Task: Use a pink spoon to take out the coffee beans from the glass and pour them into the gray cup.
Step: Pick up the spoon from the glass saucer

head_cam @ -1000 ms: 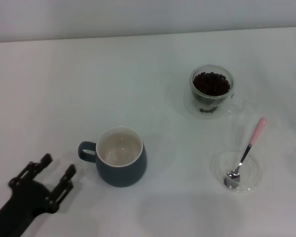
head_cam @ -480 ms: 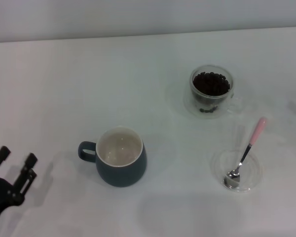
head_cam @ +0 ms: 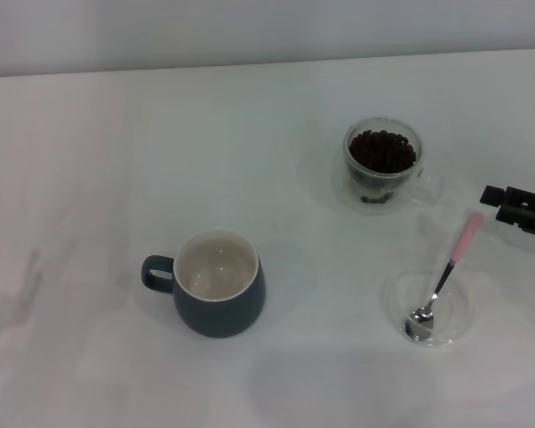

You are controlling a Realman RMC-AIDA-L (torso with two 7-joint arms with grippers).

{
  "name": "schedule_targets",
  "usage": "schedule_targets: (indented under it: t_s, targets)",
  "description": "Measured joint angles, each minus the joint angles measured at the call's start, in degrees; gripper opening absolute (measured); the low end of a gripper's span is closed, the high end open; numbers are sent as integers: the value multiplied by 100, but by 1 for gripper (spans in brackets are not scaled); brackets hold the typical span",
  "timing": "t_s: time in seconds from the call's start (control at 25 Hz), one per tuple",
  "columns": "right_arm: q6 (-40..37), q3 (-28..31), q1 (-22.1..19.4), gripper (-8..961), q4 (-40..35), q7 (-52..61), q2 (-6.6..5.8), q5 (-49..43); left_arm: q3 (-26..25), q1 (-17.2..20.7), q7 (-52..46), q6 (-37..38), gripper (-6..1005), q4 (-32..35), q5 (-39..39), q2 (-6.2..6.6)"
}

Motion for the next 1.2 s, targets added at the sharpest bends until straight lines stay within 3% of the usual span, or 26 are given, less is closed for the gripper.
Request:
schedule_targets:
  t_s: [0.2,0.48,1.2]
  targets:
    - [-21,-3,8,736,5,33,53,-17,-3,-236,2,-23,636,206,-75,13]
    - [2,-50,34,710,-21,-22,233,-17,-4,-392,2,1,634,263,-139,16]
    - [52,-204,35,633,0,-61,276,-14,-13,-447,2,-3,631,290,-238,1]
